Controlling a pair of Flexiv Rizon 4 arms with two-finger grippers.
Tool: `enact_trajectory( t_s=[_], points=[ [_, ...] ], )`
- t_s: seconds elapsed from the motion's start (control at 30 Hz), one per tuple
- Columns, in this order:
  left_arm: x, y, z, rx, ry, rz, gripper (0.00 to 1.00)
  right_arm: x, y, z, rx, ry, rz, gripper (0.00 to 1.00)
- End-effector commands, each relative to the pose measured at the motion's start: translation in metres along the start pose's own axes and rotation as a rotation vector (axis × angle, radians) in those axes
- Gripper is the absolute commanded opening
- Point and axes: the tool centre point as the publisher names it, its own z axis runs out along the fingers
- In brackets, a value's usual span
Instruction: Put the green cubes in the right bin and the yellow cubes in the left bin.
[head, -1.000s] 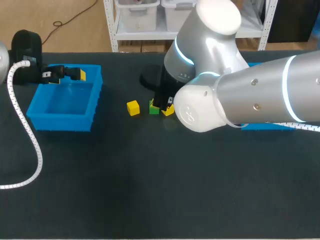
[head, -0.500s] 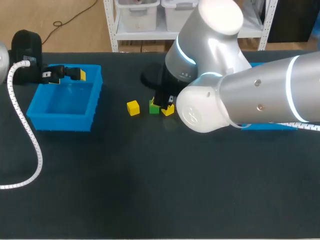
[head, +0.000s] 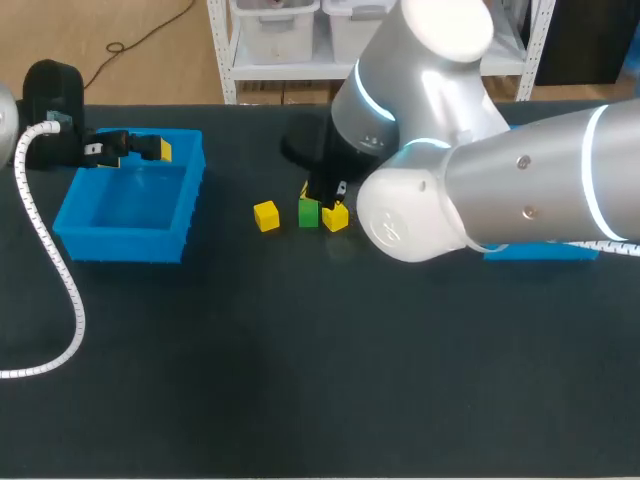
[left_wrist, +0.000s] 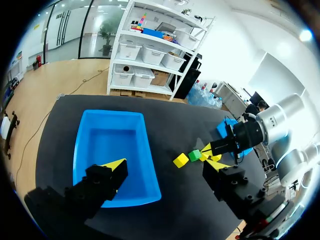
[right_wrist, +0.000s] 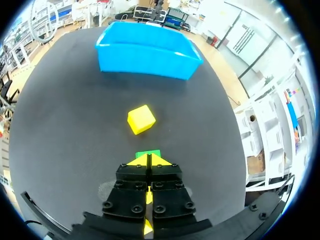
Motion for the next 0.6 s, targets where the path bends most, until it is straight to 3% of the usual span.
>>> enact_trajectory(
  t_s=[0.03,0.1,0.13,0.2,0.6],
  points=[
    [0.0001,0.0006,0.0004,0.002,-0.001,0.000,1.00,0.0046,0.0083,0.0026,0.011,0.007,-0.013,0.00],
    [0.0001,0.0006,0.0004,0.002,-0.001,0.000,1.00,0.0048,0.0087,0.0024,0.011,0.007,-0.015,0.00],
    [0.0001,0.0006,0.0004,0.002,-0.001,0.000,1.00,0.0046,0.0087,0.0021,0.013,0.010,-0.018,0.13],
    [0.0001,0.0006,0.0004,0.002,-0.001,0.000,1.00,0.0042,0.0091,0.0016,0.013,0.011,-0.023,1.00],
    [0.0001,0.0006,0.0004,0.002,-0.001,0.000,1.00,0.0026,0.0088,-0.0014,0.018,0.008,-0.032,1.00]
  ],
)
